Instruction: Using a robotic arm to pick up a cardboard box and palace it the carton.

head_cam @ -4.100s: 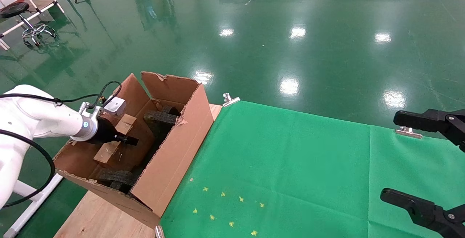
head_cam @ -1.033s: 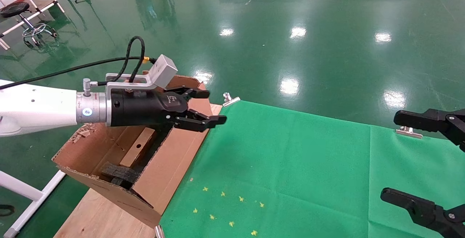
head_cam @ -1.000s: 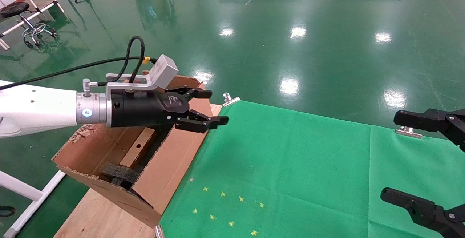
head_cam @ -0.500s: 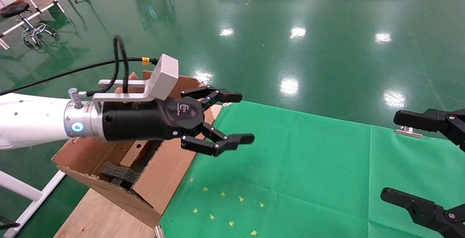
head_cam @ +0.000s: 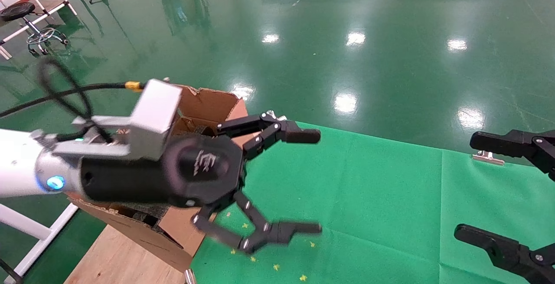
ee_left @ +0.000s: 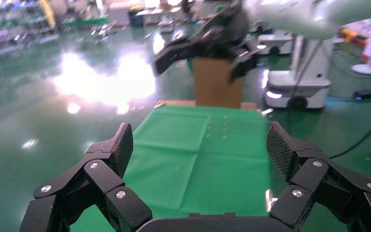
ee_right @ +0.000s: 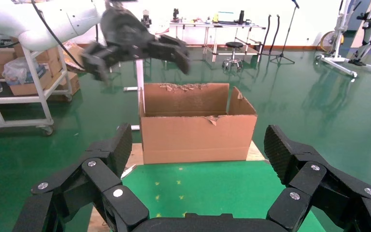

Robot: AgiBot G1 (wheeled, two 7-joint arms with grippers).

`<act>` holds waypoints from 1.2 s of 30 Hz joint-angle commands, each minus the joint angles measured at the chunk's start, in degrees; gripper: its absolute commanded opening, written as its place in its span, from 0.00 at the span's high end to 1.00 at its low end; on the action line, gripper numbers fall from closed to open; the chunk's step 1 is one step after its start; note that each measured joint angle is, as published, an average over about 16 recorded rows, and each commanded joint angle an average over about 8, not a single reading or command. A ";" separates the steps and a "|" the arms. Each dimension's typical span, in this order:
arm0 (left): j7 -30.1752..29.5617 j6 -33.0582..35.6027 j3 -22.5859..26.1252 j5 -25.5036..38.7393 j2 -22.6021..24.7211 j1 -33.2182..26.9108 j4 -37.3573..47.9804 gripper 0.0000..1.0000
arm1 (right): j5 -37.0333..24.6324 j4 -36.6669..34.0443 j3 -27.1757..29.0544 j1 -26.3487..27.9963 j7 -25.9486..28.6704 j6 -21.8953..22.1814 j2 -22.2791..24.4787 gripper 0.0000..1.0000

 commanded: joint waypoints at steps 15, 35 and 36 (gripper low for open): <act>0.52 0.75 -0.91 -1.29 -0.11 0.92 -1.19 0.00 | 0.01 -0.01 0.00 -0.01 0.00 0.01 0.00 0.00; 0.36 0.38 -0.51 -0.65 -0.05 0.52 -0.62 0.00 | 0.01 -0.01 0.00 -0.01 0.00 0.01 0.00 0.00; 0.36 0.38 -0.50 -0.64 -0.04 0.52 -0.61 0.00 | 0.01 -0.01 0.00 -0.01 0.00 0.01 0.00 0.00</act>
